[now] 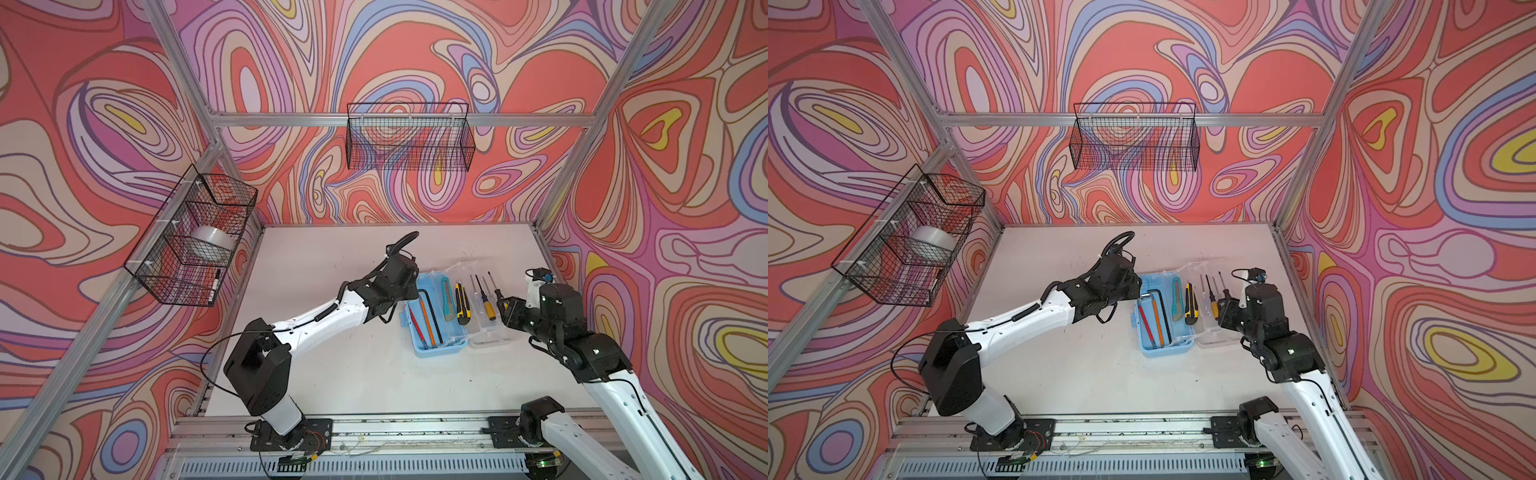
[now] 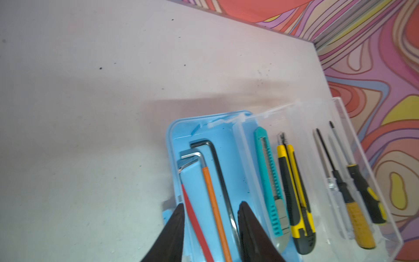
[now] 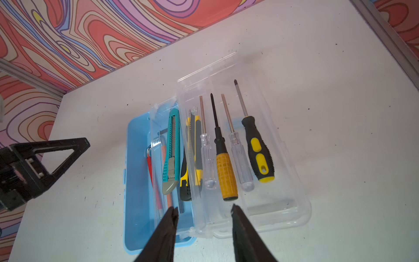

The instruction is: Pack the tool kit

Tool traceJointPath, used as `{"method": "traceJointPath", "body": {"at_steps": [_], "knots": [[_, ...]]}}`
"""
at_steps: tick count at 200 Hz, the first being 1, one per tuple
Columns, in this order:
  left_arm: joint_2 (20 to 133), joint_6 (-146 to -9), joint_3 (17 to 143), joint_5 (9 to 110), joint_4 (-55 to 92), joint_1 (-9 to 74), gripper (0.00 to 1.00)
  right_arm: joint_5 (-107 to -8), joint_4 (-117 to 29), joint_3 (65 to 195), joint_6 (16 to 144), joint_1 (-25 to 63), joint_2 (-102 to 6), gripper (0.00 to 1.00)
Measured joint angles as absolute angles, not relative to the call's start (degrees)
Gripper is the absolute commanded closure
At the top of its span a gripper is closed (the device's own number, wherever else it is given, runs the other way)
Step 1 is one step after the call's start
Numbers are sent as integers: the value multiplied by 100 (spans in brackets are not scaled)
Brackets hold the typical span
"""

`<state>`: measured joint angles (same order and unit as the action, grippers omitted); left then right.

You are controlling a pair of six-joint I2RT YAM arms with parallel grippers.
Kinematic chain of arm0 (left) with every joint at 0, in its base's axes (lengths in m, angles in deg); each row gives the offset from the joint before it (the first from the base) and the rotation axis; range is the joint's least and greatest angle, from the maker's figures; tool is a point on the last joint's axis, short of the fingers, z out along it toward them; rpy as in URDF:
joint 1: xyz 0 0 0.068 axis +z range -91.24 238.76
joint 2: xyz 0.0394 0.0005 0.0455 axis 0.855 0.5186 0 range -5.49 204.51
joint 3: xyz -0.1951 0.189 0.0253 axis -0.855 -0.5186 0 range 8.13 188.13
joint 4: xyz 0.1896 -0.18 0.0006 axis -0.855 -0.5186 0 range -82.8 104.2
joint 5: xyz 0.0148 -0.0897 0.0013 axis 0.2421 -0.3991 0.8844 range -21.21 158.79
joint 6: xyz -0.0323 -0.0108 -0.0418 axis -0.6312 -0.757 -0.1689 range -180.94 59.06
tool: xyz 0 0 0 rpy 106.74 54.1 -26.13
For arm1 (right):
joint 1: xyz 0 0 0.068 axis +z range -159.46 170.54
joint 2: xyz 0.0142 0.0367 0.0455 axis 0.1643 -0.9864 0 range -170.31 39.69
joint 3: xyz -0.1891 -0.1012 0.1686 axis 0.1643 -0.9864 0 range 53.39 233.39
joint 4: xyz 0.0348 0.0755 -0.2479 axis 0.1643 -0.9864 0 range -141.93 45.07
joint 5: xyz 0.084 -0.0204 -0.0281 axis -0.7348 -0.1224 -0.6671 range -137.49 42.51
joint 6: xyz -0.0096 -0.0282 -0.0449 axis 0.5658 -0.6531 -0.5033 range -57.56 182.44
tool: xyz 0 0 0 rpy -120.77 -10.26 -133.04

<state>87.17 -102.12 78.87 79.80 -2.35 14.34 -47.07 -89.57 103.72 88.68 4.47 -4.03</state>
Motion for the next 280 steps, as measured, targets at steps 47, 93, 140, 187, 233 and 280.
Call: {"method": "traceJointPath", "body": {"at_steps": [47,93,140,187,233,280], "knots": [[8864,-10051,7769,8037,-371,1654,55,-4731,-8940,10409,8855,447,-834,56],[9788,-9858,8329,7934,-380,1709,56,-4779,-8874,10420,8817,447,-1035,57],[10645,-9808,9054,7833,-513,1762,62,-4862,-8702,10429,8822,447,-1258,58],[11016,-9913,9227,7516,-487,2087,86,-4936,-8485,10459,8839,447,-1407,58],[11032,-10046,9247,7436,-428,2325,98,-5485,-7985,10330,9045,447,-1501,57],[10907,-9906,9083,7307,-399,2566,99,-5677,-7729,10328,9294,367,-1680,56]]}}
